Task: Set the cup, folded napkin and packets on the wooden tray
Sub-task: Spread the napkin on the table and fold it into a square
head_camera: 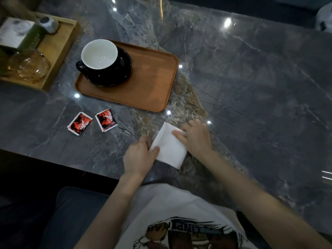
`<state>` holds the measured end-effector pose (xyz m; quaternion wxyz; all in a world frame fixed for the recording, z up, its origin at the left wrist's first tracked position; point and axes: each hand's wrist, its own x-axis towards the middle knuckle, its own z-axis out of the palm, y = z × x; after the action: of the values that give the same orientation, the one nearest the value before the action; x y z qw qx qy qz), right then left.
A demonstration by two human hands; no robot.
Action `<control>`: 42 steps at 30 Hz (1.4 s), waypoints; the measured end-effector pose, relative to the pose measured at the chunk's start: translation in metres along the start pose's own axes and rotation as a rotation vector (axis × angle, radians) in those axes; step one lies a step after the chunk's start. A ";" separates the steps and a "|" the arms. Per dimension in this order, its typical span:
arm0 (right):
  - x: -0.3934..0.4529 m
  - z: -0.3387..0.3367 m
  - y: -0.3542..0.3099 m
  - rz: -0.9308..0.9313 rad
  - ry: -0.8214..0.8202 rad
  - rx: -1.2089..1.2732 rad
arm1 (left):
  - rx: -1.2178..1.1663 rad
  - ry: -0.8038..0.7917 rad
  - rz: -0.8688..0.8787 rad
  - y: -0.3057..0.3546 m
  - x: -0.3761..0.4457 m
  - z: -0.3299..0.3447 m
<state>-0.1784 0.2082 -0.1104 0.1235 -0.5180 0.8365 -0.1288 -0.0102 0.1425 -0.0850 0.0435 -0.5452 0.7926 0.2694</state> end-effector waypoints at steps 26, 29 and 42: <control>-0.052 0.033 -0.039 0.185 -0.126 -0.008 | 0.332 -0.033 0.700 -0.007 0.030 0.037; -0.053 0.024 -0.037 0.134 -0.109 0.036 | 0.369 -0.042 0.717 -0.007 0.029 0.032; -0.078 0.010 -0.012 0.248 -0.295 -0.052 | 0.341 0.015 0.485 -0.022 -0.005 0.036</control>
<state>-0.1311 0.2717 -0.1103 0.2466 -0.4271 0.8698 -0.0137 0.0031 0.1585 -0.1221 0.0629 -0.3266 0.9339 0.1309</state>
